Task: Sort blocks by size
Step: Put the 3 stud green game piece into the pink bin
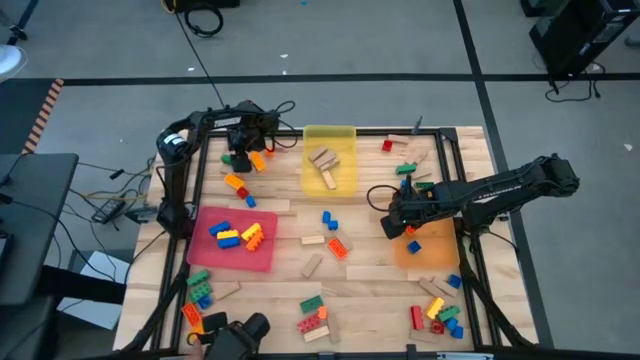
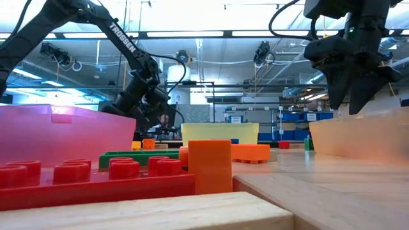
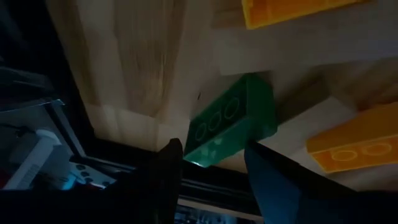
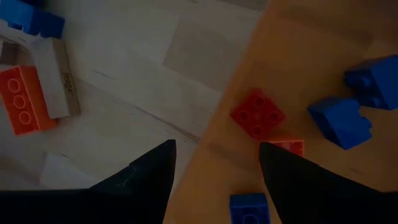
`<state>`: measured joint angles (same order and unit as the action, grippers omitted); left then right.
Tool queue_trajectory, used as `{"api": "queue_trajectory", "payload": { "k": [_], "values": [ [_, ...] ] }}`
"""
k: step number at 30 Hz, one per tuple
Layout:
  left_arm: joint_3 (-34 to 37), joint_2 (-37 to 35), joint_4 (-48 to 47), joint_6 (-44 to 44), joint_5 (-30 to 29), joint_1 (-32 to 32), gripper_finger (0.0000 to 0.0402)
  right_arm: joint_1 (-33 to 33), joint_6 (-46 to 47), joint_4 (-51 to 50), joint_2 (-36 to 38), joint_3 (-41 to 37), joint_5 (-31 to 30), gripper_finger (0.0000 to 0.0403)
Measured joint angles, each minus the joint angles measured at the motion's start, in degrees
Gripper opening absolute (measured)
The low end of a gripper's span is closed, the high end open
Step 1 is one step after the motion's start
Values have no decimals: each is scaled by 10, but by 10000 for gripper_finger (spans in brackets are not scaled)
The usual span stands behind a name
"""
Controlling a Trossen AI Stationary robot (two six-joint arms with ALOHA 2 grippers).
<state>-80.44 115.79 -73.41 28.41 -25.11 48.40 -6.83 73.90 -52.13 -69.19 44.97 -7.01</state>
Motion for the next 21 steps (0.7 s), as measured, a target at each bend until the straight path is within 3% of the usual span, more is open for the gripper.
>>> {"api": "queue_trajectory", "payload": {
  "k": [21],
  "values": [
    [0, -27, -30, 16, 9, 0, 183, 7, 12, 1, 0, 0, -7, 245]
  ]
}}
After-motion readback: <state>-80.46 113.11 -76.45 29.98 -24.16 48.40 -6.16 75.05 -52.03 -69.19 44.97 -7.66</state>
